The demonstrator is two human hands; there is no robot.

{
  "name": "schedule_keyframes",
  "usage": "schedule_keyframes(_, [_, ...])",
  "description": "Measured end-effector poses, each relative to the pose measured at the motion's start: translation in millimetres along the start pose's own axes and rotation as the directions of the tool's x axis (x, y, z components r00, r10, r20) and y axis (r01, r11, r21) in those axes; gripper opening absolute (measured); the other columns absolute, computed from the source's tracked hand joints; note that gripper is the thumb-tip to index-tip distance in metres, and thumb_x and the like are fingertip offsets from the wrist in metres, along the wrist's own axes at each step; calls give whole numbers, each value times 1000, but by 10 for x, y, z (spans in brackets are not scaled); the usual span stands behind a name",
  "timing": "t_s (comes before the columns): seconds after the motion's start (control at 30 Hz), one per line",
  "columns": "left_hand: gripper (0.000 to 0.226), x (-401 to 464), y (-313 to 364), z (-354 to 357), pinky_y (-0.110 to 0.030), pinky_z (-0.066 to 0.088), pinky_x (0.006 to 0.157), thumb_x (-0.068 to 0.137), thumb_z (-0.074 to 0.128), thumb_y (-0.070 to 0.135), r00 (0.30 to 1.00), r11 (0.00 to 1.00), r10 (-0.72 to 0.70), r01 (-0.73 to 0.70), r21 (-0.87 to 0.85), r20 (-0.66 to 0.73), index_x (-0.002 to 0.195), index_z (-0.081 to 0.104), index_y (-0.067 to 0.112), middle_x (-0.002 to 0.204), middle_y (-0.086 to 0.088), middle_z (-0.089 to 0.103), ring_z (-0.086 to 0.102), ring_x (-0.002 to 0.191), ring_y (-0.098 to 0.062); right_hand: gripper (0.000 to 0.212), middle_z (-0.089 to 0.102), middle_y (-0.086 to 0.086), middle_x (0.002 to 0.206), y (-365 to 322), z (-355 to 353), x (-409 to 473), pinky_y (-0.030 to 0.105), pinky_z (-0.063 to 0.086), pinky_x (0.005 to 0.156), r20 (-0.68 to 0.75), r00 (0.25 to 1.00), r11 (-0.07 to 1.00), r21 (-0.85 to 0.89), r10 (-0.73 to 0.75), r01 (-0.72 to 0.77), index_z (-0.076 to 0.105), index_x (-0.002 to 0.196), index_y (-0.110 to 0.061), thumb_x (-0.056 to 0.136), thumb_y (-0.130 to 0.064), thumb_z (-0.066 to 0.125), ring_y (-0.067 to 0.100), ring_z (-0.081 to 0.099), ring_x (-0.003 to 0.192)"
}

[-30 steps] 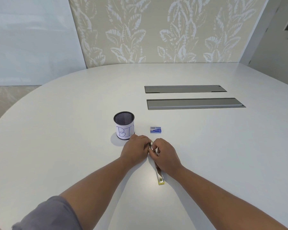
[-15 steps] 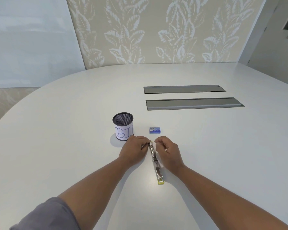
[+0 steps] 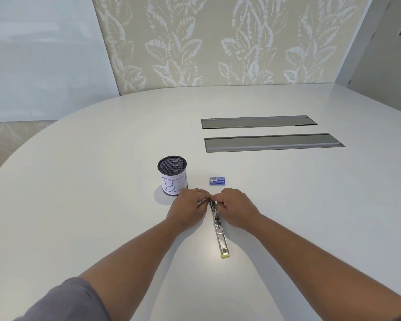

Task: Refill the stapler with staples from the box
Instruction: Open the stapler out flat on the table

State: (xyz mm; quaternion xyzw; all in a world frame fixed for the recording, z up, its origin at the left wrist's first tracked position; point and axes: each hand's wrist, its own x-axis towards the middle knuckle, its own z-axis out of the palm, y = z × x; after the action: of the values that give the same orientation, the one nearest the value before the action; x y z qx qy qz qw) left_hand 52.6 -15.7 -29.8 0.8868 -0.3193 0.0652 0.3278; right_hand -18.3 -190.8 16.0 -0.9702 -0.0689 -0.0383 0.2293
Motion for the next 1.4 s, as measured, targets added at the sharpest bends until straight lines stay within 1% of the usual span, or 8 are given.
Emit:
schedule_keyframes(0.17, [26,2,-15,20,-37,52,94,91,58,21,1000,1000,7,-7,1,-30,105,78,28,110,14,76,68,101,-6,36,64,-2,98,53,-3,-45,34,49,69,-45,995,989,-127,-86,80,72,117,-30,94,-17,47,24,62,93])
schedule_keyframes(0.4, [25,-9,-18,34,-38,53,96,93,57,26,1000,1000,-8,9,7,-27,107,78,30,112,15,76,69,103,-11,36,66,-3,99,128,47,-126,36,52,71,-87,978,981,-59,-187,182,77,106,-22,89,-11,47,26,62,89])
schedule_keyframes(0.83, [27,3,-50,61,-36,53,94,91,55,32,999,999,-53,53,-8,-13,108,76,34,112,19,74,67,104,-12,40,69,-2,95,171,47,-200,23,44,75,-114,964,970,17,-240,243,79,104,-17,90,-19,41,21,63,85])
schedule_keyframes(0.97, [30,0,-62,69,-37,55,92,90,52,33,998,998,-64,64,-26,-8,110,75,36,113,20,74,68,103,-15,29,71,-6,97,181,43,-146,27,52,82,-94,991,978,177,-93,108,77,103,-20,90,-8,54,12,66,89])
schedule_keyframes(1.07, [31,0,-53,61,-37,57,89,89,52,32,998,998,-64,64,-25,-11,110,74,37,112,20,74,68,101,-15,16,70,-11,89,148,-41,-79,18,46,72,-23,999,945,324,49,-39,77,96,-23,90,-15,65,2,59,72])
schedule_keyframes(1.13, [30,-3,-45,55,-37,56,89,89,53,30,998,998,-60,60,-19,-14,109,75,35,112,19,74,68,101,-15,10,71,-9,87,133,-98,-31,10,41,64,36,997,942,328,61,-70,78,92,-22,88,-18,71,-3,54,62])
schedule_keyframes(1.23, [31,-1,-47,54,-37,56,90,89,52,33,998,998,-62,62,-9,-7,109,75,36,113,20,74,67,102,-15,6,73,-8,83,98,-172,38,11,38,61,129,990,957,275,64,-98,77,85,-23,85,-18,73,-7,53,57])
schedule_keyframes(1.4, [35,11,-43,41,-36,56,88,88,47,35,998,998,-55,55,0,6,110,74,39,113,22,73,68,100,-11,14,69,-11,82,4,-267,143,16,42,66,217,973,975,185,82,-124,74,83,-28,81,-15,73,-3,56,69])
